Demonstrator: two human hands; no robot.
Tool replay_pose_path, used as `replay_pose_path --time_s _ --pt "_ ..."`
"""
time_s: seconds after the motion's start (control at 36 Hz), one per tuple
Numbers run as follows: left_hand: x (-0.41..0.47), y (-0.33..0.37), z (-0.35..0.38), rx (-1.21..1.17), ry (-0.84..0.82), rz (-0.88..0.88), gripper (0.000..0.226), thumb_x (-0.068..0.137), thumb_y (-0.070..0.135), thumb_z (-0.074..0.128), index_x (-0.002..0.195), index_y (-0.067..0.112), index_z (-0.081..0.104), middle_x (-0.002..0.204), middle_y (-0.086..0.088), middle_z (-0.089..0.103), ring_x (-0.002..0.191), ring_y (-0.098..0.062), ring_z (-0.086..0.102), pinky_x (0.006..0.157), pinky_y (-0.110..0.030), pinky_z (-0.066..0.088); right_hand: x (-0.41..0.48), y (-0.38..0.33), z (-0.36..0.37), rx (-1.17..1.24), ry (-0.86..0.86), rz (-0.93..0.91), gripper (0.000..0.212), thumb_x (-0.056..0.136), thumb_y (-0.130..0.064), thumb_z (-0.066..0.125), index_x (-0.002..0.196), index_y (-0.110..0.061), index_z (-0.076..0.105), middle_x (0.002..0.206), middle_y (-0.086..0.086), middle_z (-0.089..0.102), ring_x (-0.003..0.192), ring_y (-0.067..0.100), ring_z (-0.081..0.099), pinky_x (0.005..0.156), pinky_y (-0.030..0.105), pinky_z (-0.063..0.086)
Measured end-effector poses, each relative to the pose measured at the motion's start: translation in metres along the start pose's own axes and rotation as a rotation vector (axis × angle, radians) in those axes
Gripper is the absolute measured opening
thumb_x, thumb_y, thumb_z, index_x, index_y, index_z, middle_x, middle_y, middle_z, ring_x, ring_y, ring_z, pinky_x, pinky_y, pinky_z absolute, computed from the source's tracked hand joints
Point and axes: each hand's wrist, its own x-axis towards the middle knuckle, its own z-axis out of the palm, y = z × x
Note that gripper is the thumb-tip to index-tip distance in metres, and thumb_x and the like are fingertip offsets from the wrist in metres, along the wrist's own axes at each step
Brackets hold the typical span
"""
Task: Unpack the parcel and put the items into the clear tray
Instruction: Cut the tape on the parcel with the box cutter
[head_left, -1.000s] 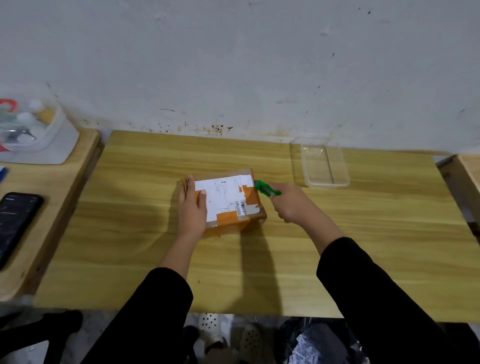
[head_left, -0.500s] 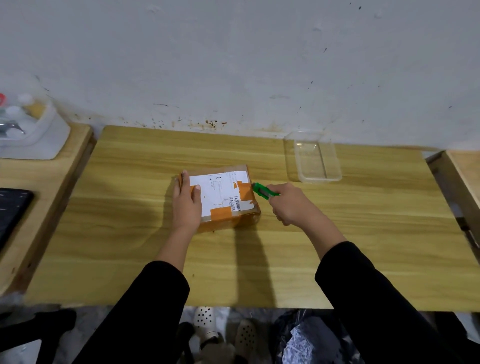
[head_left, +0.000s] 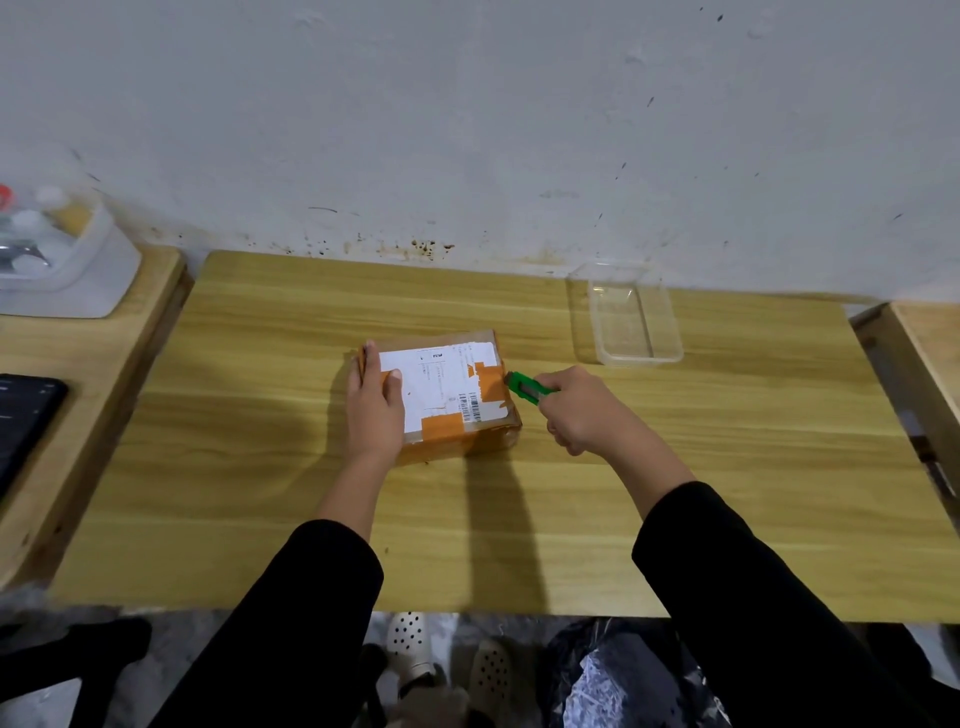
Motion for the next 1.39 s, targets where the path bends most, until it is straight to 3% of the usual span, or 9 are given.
replay_pose_path --time_s 0.14,0.33,0.61,0.94,1.11,1.22,1.39 --pt "0.0 0.001 0.0 -0.004 0.003 -0.001 0.051 0.1 0.025 0.034 0.147 0.021 0.017 0.156 -0.006 0.012 0.143 -0.018 0.016 0.109 -0.025 0.019 -0.004 0.001 0.0 -0.024 -0.009 -0.016 0.033 0.075 0.005 0.028 0.088 -0.003 0.057 0.059 0.005 0.036 0.046 0.019 0.031 0.038 0.02 0.027" --pt "0.0 0.0 0.0 0.005 0.003 -0.008 0.051 0.1 0.026 0.033 0.148 0.022 0.016 0.156 -0.006 0.013 0.142 -0.019 0.018 0.109 -0.029 0.022 -0.009 0.001 0.001 -0.045 0.001 -0.022 0.04 0.077 0.004 0.029 0.105 0.008 0.057 0.061 0.004 0.038 0.047 0.019 0.032 0.04 0.022 0.028" --pt "0.0 0.001 0.0 -0.005 0.002 -0.015 0.051 0.1 0.026 0.033 0.148 0.022 0.016 0.157 -0.006 0.012 0.143 -0.019 0.015 0.111 -0.03 0.021 -0.018 0.004 0.002 -0.086 0.001 -0.053 0.034 0.074 0.003 0.031 0.096 0.01 0.056 0.062 0.006 0.038 0.05 0.021 0.031 0.047 0.03 0.029" --pt "-0.002 0.004 -0.002 0.016 -0.004 -0.028 0.051 0.1 0.027 0.033 0.148 0.023 0.016 0.157 -0.005 0.012 0.143 -0.018 0.016 0.109 -0.029 0.022 -0.022 0.009 0.0 -0.059 0.009 -0.066 0.04 0.073 0.004 0.03 0.104 0.012 0.054 0.06 0.005 0.035 0.05 0.02 0.026 0.044 0.027 0.025" --pt "-0.004 0.009 -0.005 0.063 -0.002 -0.037 0.051 0.1 0.028 0.031 0.148 0.024 0.014 0.157 -0.005 0.013 0.141 -0.022 0.02 0.107 -0.034 0.027 -0.026 0.023 -0.005 -0.02 -0.03 -0.01 0.039 0.075 0.004 0.03 0.1 0.004 0.061 0.057 0.006 0.037 0.043 0.019 0.031 0.037 0.019 0.025" --pt "-0.005 0.01 -0.006 0.049 -0.01 -0.048 0.051 0.1 0.029 0.031 0.148 0.024 0.013 0.157 -0.005 0.013 0.141 -0.022 0.02 0.107 -0.035 0.027 -0.03 0.033 -0.007 0.055 -0.028 -0.02 0.047 0.082 0.003 0.033 0.1 -0.029 0.062 0.057 0.006 0.039 0.043 0.016 0.031 0.038 0.02 0.024" --pt "-0.015 0.01 -0.003 -0.014 0.039 -0.07 0.053 0.1 0.028 0.034 0.148 0.021 0.015 0.157 -0.006 0.013 0.142 -0.021 0.019 0.108 -0.033 0.025 -0.028 0.032 -0.021 0.221 0.104 -0.04 0.046 0.086 -0.003 0.038 0.121 -0.024 0.06 0.057 0.006 0.042 0.043 0.015 0.032 0.036 0.018 0.024"
